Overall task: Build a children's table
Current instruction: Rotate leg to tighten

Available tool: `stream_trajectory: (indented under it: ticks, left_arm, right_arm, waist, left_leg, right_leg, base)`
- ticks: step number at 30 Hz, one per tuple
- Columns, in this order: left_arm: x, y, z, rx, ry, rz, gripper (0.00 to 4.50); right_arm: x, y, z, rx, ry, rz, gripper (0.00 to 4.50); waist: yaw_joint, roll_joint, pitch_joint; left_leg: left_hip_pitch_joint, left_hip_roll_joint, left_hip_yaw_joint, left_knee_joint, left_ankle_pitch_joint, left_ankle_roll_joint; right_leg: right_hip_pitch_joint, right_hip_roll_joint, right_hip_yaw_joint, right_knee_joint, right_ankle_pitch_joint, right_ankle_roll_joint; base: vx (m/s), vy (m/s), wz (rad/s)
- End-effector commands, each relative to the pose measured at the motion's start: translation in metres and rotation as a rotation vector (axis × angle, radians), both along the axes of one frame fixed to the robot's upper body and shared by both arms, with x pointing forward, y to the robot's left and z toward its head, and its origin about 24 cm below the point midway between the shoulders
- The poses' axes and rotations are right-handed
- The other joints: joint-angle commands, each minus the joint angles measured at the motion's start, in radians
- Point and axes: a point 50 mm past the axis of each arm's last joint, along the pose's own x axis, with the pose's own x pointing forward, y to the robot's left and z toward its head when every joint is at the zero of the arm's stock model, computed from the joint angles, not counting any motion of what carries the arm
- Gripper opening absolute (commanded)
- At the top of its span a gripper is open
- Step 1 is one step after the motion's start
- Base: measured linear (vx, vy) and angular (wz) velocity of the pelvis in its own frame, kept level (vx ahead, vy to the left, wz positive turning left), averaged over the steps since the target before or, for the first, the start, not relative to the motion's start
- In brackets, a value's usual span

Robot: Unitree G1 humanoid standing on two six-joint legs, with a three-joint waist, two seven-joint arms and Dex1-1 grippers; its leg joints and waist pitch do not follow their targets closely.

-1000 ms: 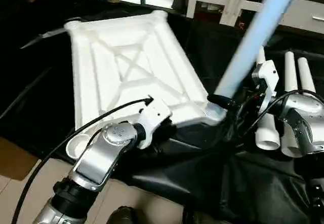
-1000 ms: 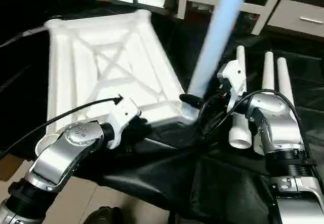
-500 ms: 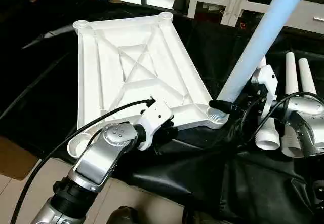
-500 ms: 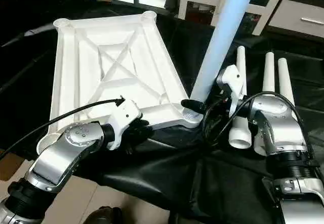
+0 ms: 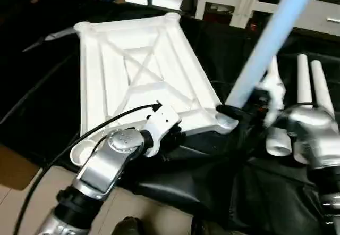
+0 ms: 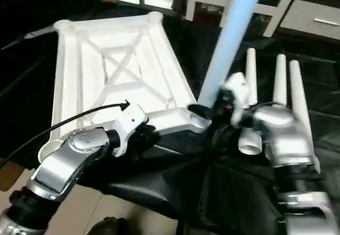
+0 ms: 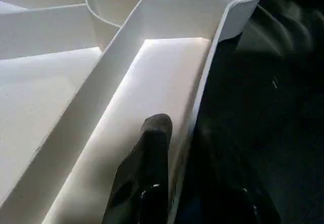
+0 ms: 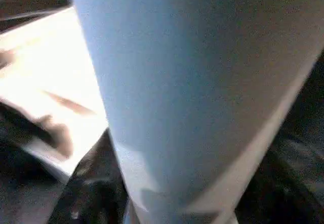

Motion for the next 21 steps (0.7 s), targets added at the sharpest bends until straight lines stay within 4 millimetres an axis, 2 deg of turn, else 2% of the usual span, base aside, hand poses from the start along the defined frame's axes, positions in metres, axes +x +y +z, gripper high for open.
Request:
stream_trajectory:
  ticks: [1,2,4,5,6,7,8,9,10,11,12,13,14,15,16,18,21]
  left_arm:
    - [-0.009,-0.012,-0.02,0.007,0.114,0.019,0.53]
    - [-0.009,-0.015,-0.02,-0.001,0.122,0.045,0.53]
    - [-0.007,-0.02,-0.019,-0.008,0.127,0.071,0.53]
    - [-0.002,-0.026,-0.018,-0.015,0.126,0.155,0.53]
    - [0.001,-0.029,-0.018,-0.022,0.127,0.193,0.53]
    - [0.002,-0.032,-0.017,-0.027,0.128,0.214,0.53]
    - [0.009,-0.04,-0.013,-0.06,0.122,0.308,0.53]
    - [0.01,-0.042,-0.012,-0.066,0.115,0.331,0.53]
    - [0.011,-0.045,-0.011,-0.071,0.111,0.337,0.53]
    - [0.015,-0.053,-0.007,-0.097,0.099,0.372,0.53]
    - [0.015,-0.054,-0.006,-0.1,0.097,0.374,0.53]
    - [0.015,-0.057,-0.004,-0.11,0.093,0.37,0.53]
    - [0.015,-0.06,-0.003,-0.121,0.089,0.359,0.53]
    - [0.014,-0.06,-0.002,-0.119,0.079,0.335,0.53]
    - [0.013,-0.057,-0.002,-0.118,0.067,0.301,0.53]
    - [0.013,-0.052,-0.003,-0.103,0.049,0.278,0.53]
    - [0.012,-0.044,-0.004,-0.084,0.01,0.218,0.52]
  right_arm:
    - [0.003,0.002,-0.02,-0.006,0.073,-0.169,2.14]
    - [0.005,0.008,-0.024,0.007,0.083,-0.211,2.14]
    - [0.006,0.017,-0.03,0.028,0.106,-0.248,1.99]
    - [0.012,0.028,-0.037,0.047,0.12,-0.34,1.99]
    - [0.014,0.032,-0.04,0.052,0.128,-0.391,1.98]
    - [0.016,0.035,-0.042,0.052,0.131,-0.428,1.96]
    - [0.02,0.046,-0.048,0.068,0.151,-0.535,1.95]
    - [0.022,0.05,-0.05,0.075,0.166,-0.564,1.95]
    - [0.023,0.053,-0.051,0.075,0.163,-0.598,1.95]
    - [0.026,0.064,-0.051,0.097,0.163,-0.652,1.95]
    - [0.027,0.066,-0.051,0.098,0.163,-0.656,1.95]
    - [0.028,0.072,-0.049,0.111,0.149,-0.67,1.95]
    - [0.029,0.078,-0.045,0.127,0.134,-0.653,1.94]
    - [0.03,0.084,-0.04,0.144,0.117,-0.615,1.94]
    - [0.032,0.089,-0.032,0.146,0.073,-0.558,1.94]
    - [0.032,0.089,-0.025,0.15,0.027,-0.501,1.94]
    - [0.03,0.084,-0.016,0.139,-0.047,-0.435,1.94]
  waist:
    - [0.0,-0.011,-0.071]
    - [-0.009,-0.012,-0.068]
    - [-0.012,-0.01,-0.066]
    - [-0.016,-0.011,-0.061]
    - [-0.023,-0.005,-0.058]
    - [-0.026,-0.004,-0.056]
    - [-0.034,-0.004,-0.06]
    - [-0.037,0.0,-0.063]
    - [-0.038,-0.002,-0.067]
    - [-0.038,-0.001,-0.066]
    - [-0.042,0.0,-0.065]
    - [-0.041,-0.001,-0.066]
    - [-0.042,-0.002,-0.067]
    - [-0.041,-0.006,-0.069]
    - [-0.04,-0.005,-0.068]
    - [-0.039,-0.008,-0.069]
    - [-0.039,-0.005,-0.068]
  left_leg:
    - [0.01,0.046,-0.023,-0.072,-0.09,0.104]
    - [0.008,0.044,-0.023,-0.076,-0.121,0.091]
    - [0.011,0.045,-0.024,-0.079,-0.152,0.079]
    - [0.013,0.043,-0.025,-0.083,-0.196,0.066]
    - [0.017,0.044,-0.025,-0.086,-0.226,0.05]
    - [0.018,0.044,-0.027,-0.086,-0.238,0.035]
    - [0.017,0.041,-0.032,-0.09,-0.264,0.017]
    - [0.018,0.041,-0.035,-0.091,-0.264,0.011]
    - [0.019,0.039,-0.034,-0.091,-0.26,0.013]
    - [0.019,0.038,-0.033,-0.093,-0.266,0.018]
    - [0.023,0.037,-0.029,-0.092,-0.292,0.017]
    - [0.024,0.035,-0.03,-0.092,-0.302,0.018]
    - [0.019,0.035,-0.032,-0.094,-0.303,0.025]
    - [0.019,0.036,-0.032,-0.094,-0.301,0.03]
    - [0.018,0.036,-0.031,-0.094,-0.297,0.037]
    - [0.015,0.037,-0.03,-0.093,-0.276,0.049]
    - [0.014,0.036,-0.028,-0.092,-0.262,0.065]
  right_leg:
    - [0.066,-0.049,0.041,-0.066,-0.267,-0.249]
    - [0.066,-0.048,0.041,-0.073,-0.301,-0.233]
    - [0.061,-0.047,0.041,-0.08,-0.34,-0.22]
    - [0.059,-0.047,0.039,-0.089,-0.402,-0.199]
    - [0.054,-0.048,0.039,-0.097,-0.44,-0.189]
    - [0.054,-0.049,0.038,-0.098,-0.454,-0.186]
    - [0.06,-0.049,0.034,-0.097,-0.475,-0.17]
    - [0.062,-0.048,0.032,-0.1,-0.457,-0.16]
    - [0.063,-0.046,0.031,-0.1,-0.44,-0.156]
    - [0.06,-0.044,0.032,-0.101,-0.415,-0.151]
    - [0.052,-0.042,0.032,-0.105,-0.417,-0.15]
    - [0.054,-0.041,0.03,-0.106,-0.425,-0.144]
    - [0.056,-0.043,0.031,-0.103,-0.414,-0.137]
    - [0.058,-0.043,0.03,-0.103,-0.409,-0.134]
    - [0.057,-0.043,0.032,-0.102,-0.399,-0.131]
    - [0.059,-0.044,0.034,-0.098,-0.371,-0.137]
    - [0.058,-0.047,0.036,-0.098,-0.375,-0.143]
  base:
    - [0.0,0.0,0.0]
    - [0.0,0.0,0.0]
    - [0.0,0.0,0.0]
    - [0.0,0.0,0.0]
    - [0.0,0.0,0.0]
    - [0.0,0.0,0.0]
    - [0.0,0.0,0.0]
    - [0.0,0.0,0.0]
    - [0.0,0.0,0.0]
    - [0.0,0.0,0.0]
    - [0.0,0.0,0.0]
    - [0.0,0.0,0.0]
    - [0.0,0.0,0.0]
    - [0.0,0.0,0.0]
    - [0.0,0.0,0.0]
    - [0.0,0.0,0.0]
    - [0.0,0.0,0.0]
